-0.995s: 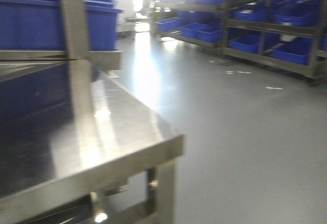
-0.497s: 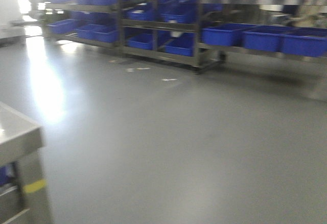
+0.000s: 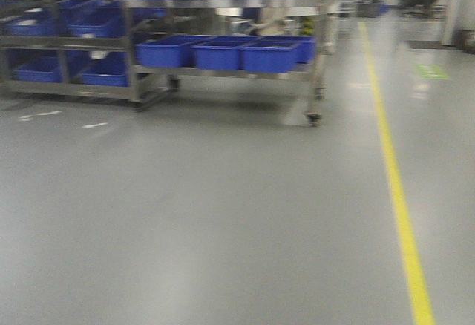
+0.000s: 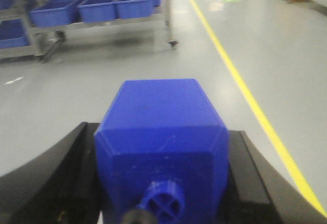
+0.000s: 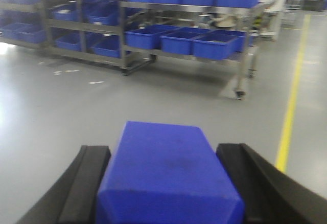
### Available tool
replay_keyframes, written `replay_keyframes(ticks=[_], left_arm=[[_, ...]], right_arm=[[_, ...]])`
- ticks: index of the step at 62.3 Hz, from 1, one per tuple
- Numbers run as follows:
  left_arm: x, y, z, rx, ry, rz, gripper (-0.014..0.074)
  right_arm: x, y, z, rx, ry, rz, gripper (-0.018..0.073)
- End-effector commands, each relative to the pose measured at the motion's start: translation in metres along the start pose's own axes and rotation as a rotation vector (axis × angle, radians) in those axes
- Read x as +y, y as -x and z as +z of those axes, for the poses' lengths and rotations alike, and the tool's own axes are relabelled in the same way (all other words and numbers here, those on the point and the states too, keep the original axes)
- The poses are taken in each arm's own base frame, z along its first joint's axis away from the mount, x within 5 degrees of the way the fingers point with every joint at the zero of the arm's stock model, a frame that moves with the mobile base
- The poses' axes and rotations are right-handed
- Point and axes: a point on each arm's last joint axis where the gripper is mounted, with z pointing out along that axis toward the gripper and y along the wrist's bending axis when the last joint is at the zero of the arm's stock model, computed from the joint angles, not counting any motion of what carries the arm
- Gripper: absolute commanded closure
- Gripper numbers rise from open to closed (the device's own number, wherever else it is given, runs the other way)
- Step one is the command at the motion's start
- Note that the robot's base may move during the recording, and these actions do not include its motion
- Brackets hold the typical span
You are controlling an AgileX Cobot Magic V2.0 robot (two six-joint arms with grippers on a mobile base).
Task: Pick and sort blue part to right shelf
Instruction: 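Drive the base away from the table along the yellow floor line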
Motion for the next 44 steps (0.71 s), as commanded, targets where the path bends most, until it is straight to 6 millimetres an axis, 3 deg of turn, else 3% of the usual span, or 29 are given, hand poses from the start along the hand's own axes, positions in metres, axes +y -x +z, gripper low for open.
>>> replay_keyframes(ticks=[1,44], left_arm=[[0.0002,0.0148,-0.0023,-0.097,-0.008,0.004,0.0274],[0.0001,0.015,-0.0019,-0.096,-0.008,0.004,0.0274]], right_arm=[[0.0024,0.0157,-0.001,-0.104,0.023,-0.029,0.0404],[0.0026,0.0157,-0.0003,-0.103,0.024,-0.03,0.0404]])
